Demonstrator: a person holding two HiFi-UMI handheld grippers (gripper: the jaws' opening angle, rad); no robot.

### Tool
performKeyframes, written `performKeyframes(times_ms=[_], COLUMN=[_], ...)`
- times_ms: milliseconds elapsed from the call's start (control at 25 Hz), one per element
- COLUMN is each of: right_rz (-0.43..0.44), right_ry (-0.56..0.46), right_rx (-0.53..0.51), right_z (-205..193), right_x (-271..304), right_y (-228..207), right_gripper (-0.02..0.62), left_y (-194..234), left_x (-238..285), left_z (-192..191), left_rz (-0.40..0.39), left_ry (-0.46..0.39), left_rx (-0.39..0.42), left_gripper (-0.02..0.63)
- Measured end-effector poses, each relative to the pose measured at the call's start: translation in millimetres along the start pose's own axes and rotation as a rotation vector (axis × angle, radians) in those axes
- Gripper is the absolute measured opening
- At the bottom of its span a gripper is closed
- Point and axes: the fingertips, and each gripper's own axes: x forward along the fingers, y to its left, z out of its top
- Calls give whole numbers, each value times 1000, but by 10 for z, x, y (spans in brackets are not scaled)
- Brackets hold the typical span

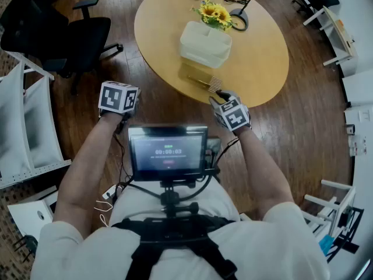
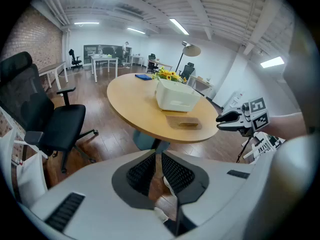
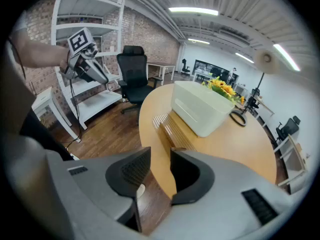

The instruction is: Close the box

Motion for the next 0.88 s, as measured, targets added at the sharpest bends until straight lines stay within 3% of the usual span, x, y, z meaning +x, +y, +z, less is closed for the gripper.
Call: performKeyframes(times_ms=[160, 360, 560, 720, 760, 880], right_rz=[42, 103, 171, 183, 181, 195], right_ry=[59, 128, 153, 152, 154, 128], right_rx=[-105, -149, -178, -191, -192, -220], right_z=[-3, 3, -9, -24, -33, 41], right_x=[239, 720, 937, 990, 985, 859], right_y=[69, -305, -178, -174, -186, -203], right_gripper=[130, 103, 103, 62, 22, 11], left_y=[-52, -140, -219, -192, -187, -198], left_x=[104, 581, 658, 657, 655, 654], left_z=[110, 510, 488, 467, 457, 467], left_rz=[-6, 2, 8, 22, 24, 22], left_ry=[-12, 9, 28, 35, 37, 34], left_rx=[-25, -54, -75, -71, -71, -69], left_gripper=[37, 37, 37, 37, 37, 37])
